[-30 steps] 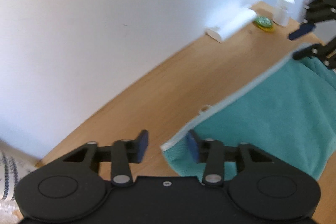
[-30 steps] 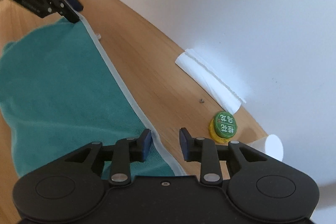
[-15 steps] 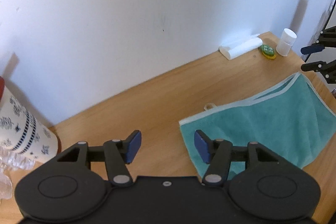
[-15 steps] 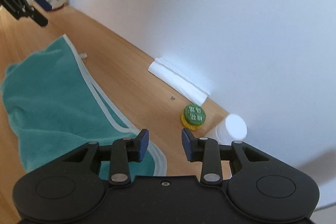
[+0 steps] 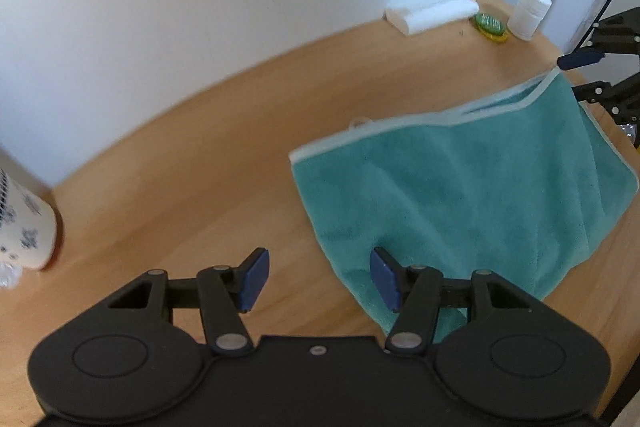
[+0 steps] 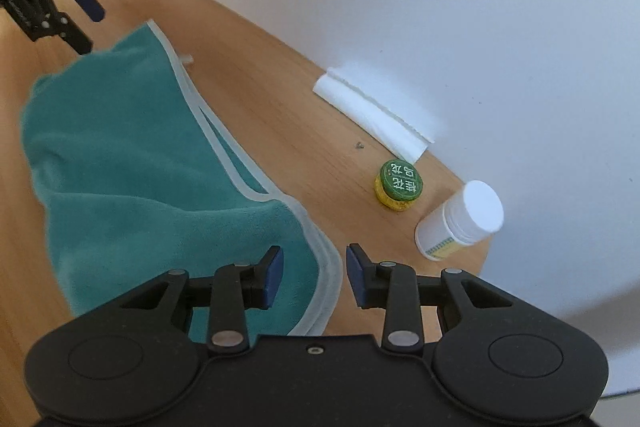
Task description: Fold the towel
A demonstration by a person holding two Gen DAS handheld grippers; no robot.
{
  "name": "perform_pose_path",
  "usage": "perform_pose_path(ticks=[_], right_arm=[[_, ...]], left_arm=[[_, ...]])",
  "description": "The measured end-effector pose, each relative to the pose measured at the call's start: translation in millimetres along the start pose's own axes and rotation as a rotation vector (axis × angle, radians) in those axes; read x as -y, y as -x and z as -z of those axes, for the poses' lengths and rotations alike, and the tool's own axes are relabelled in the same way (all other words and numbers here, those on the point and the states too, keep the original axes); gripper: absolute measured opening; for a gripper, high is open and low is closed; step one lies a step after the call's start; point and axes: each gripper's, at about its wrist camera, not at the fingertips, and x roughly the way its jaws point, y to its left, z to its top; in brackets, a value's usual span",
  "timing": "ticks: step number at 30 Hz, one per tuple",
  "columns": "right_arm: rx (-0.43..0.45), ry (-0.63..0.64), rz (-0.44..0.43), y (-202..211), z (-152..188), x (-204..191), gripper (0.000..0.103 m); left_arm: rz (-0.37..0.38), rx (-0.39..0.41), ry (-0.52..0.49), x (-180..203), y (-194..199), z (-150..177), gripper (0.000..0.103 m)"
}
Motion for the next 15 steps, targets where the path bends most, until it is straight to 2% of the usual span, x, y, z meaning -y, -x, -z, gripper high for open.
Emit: perform_pose_path(ticks=[3, 5, 8, 11, 13, 15], right_arm=[[-0.021, 0.006, -0.035, -10, -3, 5, 0.038], [-0.035, 0.01, -0.058, -17, -4, 8, 0.026], [-0.02, -0.006, -0.039, -9, -3, 12, 0.017], [0.008, -0.053, -0.036, 4, -1, 18, 0.017], [0.04, -0.141, -0.081, 11, 4, 27, 0.017], [0.019, -0.142, -0.084, 7, 7, 27, 0.017]], left_arm=[[0.013, -0.017, 0.011, 1, -3, 4, 0.057], [0.015, -0.027, 0.016, 2, -5, 6, 0.057], [0.015, -0.034, 0.022, 3, -5, 8, 0.057], [0.02, -0.033, 0.034, 2, -5, 9, 0.057], [0.012, -0.037, 0.037, 3, -5, 10, 0.057], [0.009, -0.045, 0.034, 3, -7, 12, 0.057]])
